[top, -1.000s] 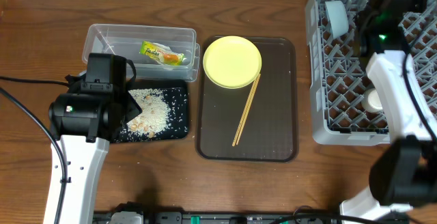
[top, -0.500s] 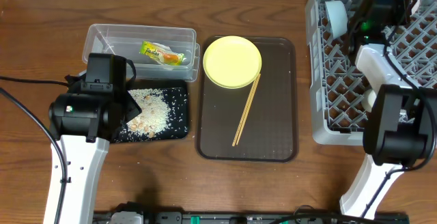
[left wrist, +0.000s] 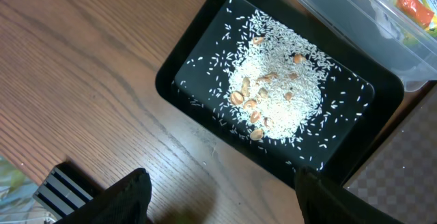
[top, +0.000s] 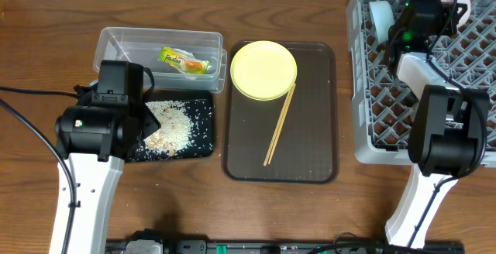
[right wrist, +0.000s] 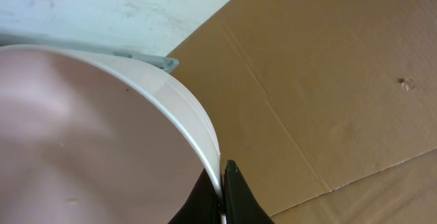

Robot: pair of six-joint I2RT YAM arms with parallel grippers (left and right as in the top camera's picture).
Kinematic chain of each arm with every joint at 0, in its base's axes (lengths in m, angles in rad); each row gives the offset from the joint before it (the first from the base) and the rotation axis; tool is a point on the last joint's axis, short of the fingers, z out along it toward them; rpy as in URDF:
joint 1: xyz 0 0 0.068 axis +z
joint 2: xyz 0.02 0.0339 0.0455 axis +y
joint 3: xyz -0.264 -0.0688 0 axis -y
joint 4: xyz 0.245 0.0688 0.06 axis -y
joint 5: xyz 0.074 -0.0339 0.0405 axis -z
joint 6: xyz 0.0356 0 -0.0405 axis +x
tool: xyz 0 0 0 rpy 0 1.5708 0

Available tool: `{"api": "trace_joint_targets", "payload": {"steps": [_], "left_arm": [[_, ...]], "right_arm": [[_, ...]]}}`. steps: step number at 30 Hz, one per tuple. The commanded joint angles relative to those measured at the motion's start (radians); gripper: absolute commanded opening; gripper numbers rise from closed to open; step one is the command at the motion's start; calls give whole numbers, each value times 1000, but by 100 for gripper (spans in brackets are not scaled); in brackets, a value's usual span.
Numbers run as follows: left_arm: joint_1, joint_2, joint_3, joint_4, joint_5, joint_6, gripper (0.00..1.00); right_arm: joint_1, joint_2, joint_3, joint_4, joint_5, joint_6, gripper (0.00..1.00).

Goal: Sort waste into correct bins and load items into the dishwasher rack
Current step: 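Carry the white bowl to the back of the rack with the right gripper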

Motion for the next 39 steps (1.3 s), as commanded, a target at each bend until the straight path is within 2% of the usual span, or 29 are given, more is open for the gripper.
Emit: {"api": "trace_joint_targets", "payload": {"steps": [1,11,19,29,30,33,36,37,39], "left_arm": [[3,0,5,0,-13,2,70],[3,0,5,-9,-12,2,71],[3,0,5,-8,-12,2,70],[3,0,5,-8,-13,2,71],[3,0,5,-8,-13,2,71],[3,0,5,-8,-13,2,70],[3,0,5,-8,-13,2,71],[3,0,5,-8,-13,2,70],[3,0,5,-8,-13,2,70]], "right_arm": [[3,3,6,7,14,28,1],[17,54,6,18,-8,50,1],[80,84,6,6,-10,80,1],[139,67,6,-32,139,137,1],[138,57,6,-36,178,168,6],[137,32,6,-53,236,263,34],[138,3,6,-76,220,282,57],[138,0,6,-78,219,282,61],[138,-16,6,-100,222,282,64]]}}
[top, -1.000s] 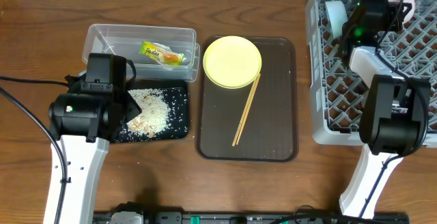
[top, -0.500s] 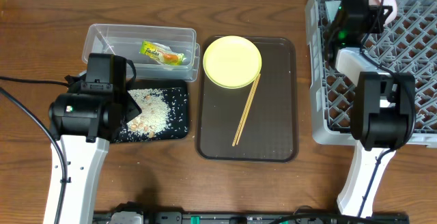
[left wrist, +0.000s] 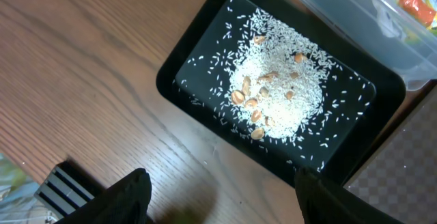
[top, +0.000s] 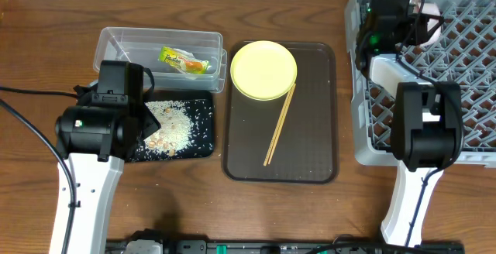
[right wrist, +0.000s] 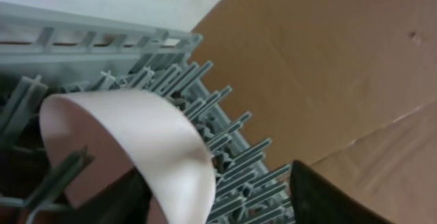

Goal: Sort waste into correct bins and load items into the dishwasher rack
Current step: 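Carry the white bowl to the back of the rack with the right gripper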

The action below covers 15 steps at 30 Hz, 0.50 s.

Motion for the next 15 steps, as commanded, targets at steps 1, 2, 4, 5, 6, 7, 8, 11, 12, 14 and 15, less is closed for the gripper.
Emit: {"api": "trace_joint_targets", "payload": {"steps": [1,2,4,5,6,7,8,11,12,14,15], "left_arm": [[3,0,5,-5,-13,2,71],[3,0,5,-5,-13,2,71],[3,0,5,-4,-13,2,70],[3,0,5,-4,-13,2,70],[3,0,5,-4,-13,2,70],[3,0,5,-4,-13,2,70],[3,0,5,-4,-13,2,71],[3,0,5,-4,-13,2,70],[3,0,5,-4,-13,2,70],[3,0,5,-4,-13,2,70],[3,0,5,-4,-13,2,70]], "right_arm": [[3,-78,6,-26,35,53,64],[3,-91,6,-47,35,54,64],[2,-123,6,-85,32,83,64],[-1,-144,6,-116,16,101,64],[-4,-165,6,-156,-8,121,64],[-8,-191,6,-215,-40,160,65],[-13,-218,6,-279,-78,207,66],[-42,-320,6,-548,-377,378,66],[-58,-352,6,-629,-539,407,65],[-91,-393,6,-723,-776,417,65],[-105,-403,6,-752,-838,433,67]]}}
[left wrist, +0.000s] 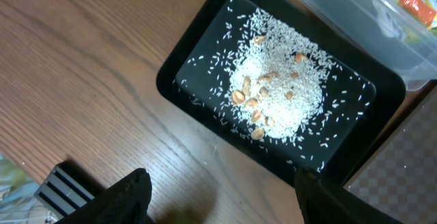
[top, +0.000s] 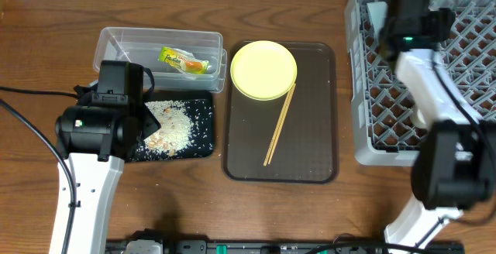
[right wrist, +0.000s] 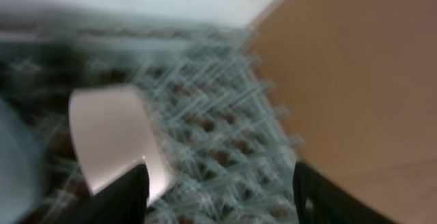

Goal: Sort waste into correct bins and load items into the dishwasher rack
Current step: 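Carry the white bowl to the back of the rack with the right gripper, then lower the white bowl into the rack and open the right gripper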

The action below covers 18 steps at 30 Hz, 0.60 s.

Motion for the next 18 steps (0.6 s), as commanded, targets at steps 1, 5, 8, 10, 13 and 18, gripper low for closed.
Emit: {"api": "trace_joint_targets", "payload": {"steps": [1,5,8,10,13,18], "left_arm": [[3,0,5,-3,-13,2,70],[3,0,5,-3,-13,2,70],[3,0,5,-3,-13,2,70],[3,0,5,-3,-13,2,71],[3,0,5,-3,-13,2,70],[3,0,5,-3,-13,2,70]], "right_arm": [[-65,-63,5,-86,-435,155,68],[-82,-83,5,-216,-444,183,75],[-82,-119,5,-333,-479,219,76],[-84,-154,5,-417,-537,273,77],[-99,-213,5,-541,-621,344,77],[-126,-264,5,-782,-634,430,46]]}}
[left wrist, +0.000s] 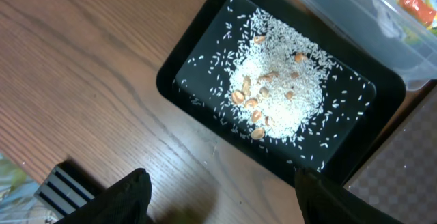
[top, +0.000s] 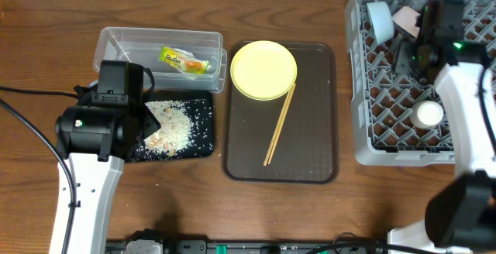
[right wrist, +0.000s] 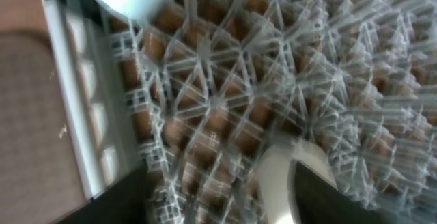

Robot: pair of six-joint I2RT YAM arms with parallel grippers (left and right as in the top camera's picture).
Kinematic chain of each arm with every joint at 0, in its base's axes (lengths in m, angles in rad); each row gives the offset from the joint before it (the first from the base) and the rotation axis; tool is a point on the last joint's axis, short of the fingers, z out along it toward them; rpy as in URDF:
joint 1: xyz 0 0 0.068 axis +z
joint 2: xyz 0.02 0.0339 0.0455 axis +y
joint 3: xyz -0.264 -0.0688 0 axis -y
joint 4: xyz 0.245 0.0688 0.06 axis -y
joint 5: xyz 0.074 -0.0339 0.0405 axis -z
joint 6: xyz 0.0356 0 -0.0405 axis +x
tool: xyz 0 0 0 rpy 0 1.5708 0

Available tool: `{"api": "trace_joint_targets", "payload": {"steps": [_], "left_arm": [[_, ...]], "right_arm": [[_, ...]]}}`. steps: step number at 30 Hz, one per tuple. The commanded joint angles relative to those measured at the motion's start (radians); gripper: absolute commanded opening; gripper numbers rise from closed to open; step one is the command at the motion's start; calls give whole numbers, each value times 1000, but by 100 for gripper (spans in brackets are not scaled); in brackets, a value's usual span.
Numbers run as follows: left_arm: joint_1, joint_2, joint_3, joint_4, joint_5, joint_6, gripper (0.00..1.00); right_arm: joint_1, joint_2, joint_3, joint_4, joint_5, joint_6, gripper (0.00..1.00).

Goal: Sort waste into correct bins and load items into the dishwasher rack
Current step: 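Lower the white bowl into the rack and open the right gripper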

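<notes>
The grey dishwasher rack stands at the right. A light blue cup, a pink cup and a white cup sit in it. My right gripper hovers open and empty over the rack's middle, with the white cup below it; that view is blurred. A yellow plate and chopsticks lie on the brown tray. My left gripper hangs open over bare table beside the black tray of rice and nuts.
A clear plastic bin holding a snack wrapper stands behind the black tray. The left arm's body covers that tray's left end in the overhead view. The rack's walls rise above the table.
My right gripper was at the rack's back left corner and is now further forward over the rack's middle, still open and empty. The left arm has not moved.
My right gripper was shut on the pink cup's rim at the rack's back right. Then it was open with the cup resting among the rack's tines. It then stood away from the cup, and now hangs over the rack's middle. The left arm stayed still.
</notes>
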Motion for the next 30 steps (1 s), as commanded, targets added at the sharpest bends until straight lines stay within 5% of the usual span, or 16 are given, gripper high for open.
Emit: {"api": "trace_joint_targets", "payload": {"steps": [1,2,3,10,30], "left_arm": [[3,0,5,-3,-12,2,71],[3,0,5,-3,-12,2,70],[3,0,5,-3,-12,2,71],[3,0,5,-3,-12,2,71],[3,0,5,-3,-12,2,70]], "right_arm": [[-35,-34,5,-107,-45,115,26],[-41,-34,5,-154,-44,125,4],[-47,-33,2,-195,-44,144,1],[-116,-33,-90,-264,-23,271,1],[-142,-33,-296,-271,-40,271,1]]}}
